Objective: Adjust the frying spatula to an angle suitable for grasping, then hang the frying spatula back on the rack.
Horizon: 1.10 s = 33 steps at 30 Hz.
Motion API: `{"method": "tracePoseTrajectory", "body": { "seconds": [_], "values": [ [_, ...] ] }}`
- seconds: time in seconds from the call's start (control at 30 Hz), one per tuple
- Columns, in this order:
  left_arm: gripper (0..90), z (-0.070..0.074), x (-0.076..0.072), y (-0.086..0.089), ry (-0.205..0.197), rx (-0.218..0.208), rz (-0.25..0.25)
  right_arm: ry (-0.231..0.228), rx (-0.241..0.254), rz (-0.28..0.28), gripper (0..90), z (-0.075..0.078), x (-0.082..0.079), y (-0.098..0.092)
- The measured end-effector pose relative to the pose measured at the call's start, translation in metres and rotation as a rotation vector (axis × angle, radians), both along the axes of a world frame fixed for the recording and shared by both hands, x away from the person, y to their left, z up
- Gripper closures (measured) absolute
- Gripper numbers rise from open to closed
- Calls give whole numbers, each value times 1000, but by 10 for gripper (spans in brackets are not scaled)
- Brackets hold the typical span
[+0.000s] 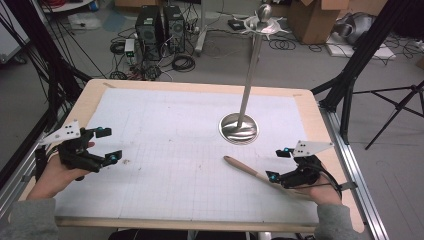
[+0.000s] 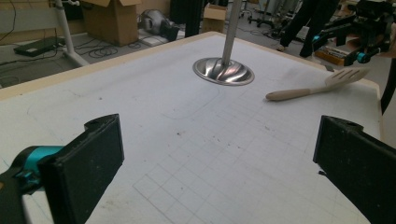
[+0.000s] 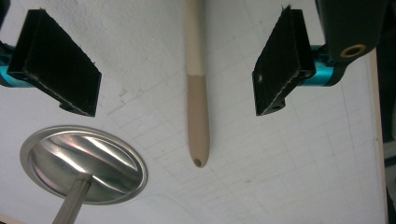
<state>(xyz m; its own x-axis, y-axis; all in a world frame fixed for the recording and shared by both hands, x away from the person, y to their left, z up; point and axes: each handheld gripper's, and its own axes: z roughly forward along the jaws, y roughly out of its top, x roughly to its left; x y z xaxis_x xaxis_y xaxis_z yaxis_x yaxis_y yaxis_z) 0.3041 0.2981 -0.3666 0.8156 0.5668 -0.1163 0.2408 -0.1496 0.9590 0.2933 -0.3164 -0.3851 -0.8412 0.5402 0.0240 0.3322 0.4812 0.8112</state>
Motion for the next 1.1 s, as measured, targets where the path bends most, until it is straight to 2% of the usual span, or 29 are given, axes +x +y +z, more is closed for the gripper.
{"method": "tracePoseTrajectory", "body": {
  "seconds": [0.23,0.37,0.67,0.9,1.1],
  "values": [
    [22,0,2,-1,-3,-1,-4,3,-34,23,148,-2,-2,-1],
    [22,-3,4,-3,9,9,-10,6,-35,26,149,-2,-3,-3],
    [22,-1,3,-3,1,5,-6,19,-46,17,150,-4,-4,-6],
    [22,-2,3,-5,4,17,-8,44,-105,26,159,-12,-3,-9],
    [22,-3,4,-5,9,17,-7,60,-117,45,187,-15,-2,-8]
  ]
}}
